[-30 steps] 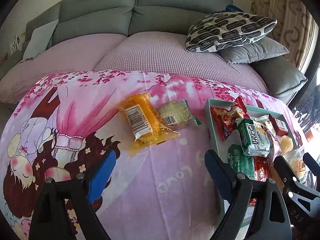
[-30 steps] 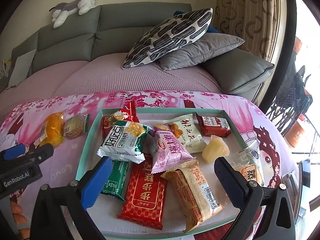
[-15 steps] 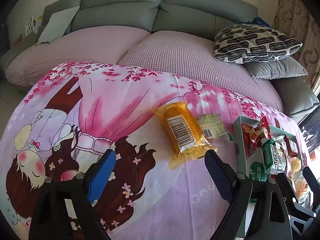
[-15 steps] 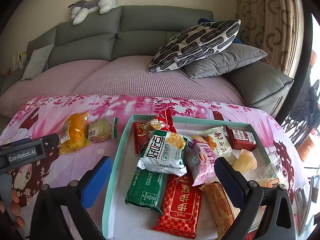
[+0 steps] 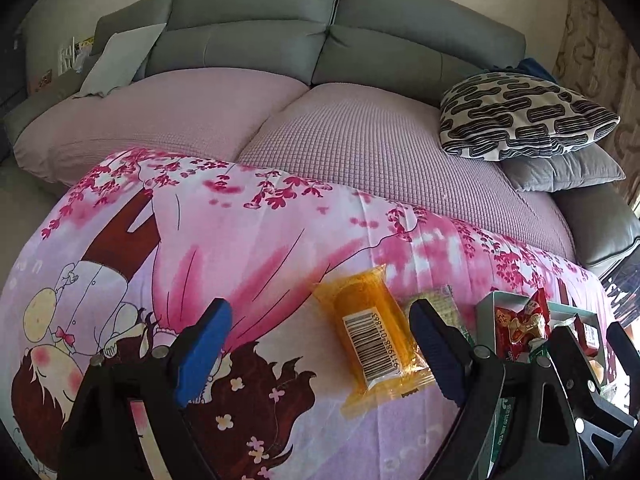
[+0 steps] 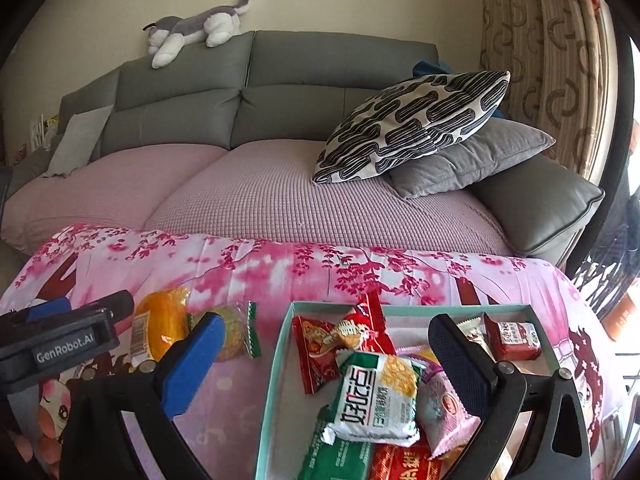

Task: Organize snacks
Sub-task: 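Withdraw both open tools from the tray toward the remaining snacks, then grasp the yellow bread packet with the left tool while the right tool grasps the round biscuit packet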

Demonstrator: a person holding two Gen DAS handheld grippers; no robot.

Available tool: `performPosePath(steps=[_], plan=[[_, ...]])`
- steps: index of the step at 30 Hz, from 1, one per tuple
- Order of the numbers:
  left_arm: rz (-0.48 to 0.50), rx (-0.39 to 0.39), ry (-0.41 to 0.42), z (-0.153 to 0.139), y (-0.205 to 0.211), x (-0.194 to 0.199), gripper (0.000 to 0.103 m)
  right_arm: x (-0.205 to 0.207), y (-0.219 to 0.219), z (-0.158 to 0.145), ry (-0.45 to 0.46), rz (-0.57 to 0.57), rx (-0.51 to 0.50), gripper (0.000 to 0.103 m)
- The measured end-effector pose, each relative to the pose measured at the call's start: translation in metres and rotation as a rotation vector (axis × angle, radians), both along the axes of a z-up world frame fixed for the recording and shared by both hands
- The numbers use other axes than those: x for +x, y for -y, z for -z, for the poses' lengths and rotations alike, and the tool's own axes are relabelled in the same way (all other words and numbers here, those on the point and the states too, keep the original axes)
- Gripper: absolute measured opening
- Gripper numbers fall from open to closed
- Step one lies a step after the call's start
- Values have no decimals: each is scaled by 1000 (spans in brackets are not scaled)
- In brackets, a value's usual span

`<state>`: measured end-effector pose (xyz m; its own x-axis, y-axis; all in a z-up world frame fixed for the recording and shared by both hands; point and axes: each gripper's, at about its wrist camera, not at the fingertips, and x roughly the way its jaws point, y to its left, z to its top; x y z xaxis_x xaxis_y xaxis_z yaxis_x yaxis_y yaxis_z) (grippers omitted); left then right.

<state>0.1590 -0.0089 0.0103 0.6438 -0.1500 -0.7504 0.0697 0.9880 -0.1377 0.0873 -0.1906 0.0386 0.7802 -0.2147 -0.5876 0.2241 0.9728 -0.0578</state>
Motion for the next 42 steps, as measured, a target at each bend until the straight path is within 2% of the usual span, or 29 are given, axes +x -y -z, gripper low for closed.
performPosePath(steps=[4, 14, 25, 29, 31, 37, 42], plan=[[16, -14, -16, 7, 6, 12, 90, 19, -5, -1, 0, -1, -18, 103], [10, 31, -27, 25, 15, 24, 90, 36, -7, 10, -10, 18, -82, 103], [39, 36, -61, 42, 23, 28, 90, 35, 0, 18, -28, 23, -54, 103], [59, 39, -69, 47, 26, 28, 82, 35, 1, 19, -36, 27, -51, 103], [62, 38, -67, 47, 25, 28, 81, 36, 0, 20, -40, 27, -52, 103], [8, 39, -76, 48, 2, 33, 81, 38, -6, 24, -44, -10, -25, 103], [-60, 34, -80, 46, -23, 35, 81, 43, -18, 30, -56, -89, 23, 99]])
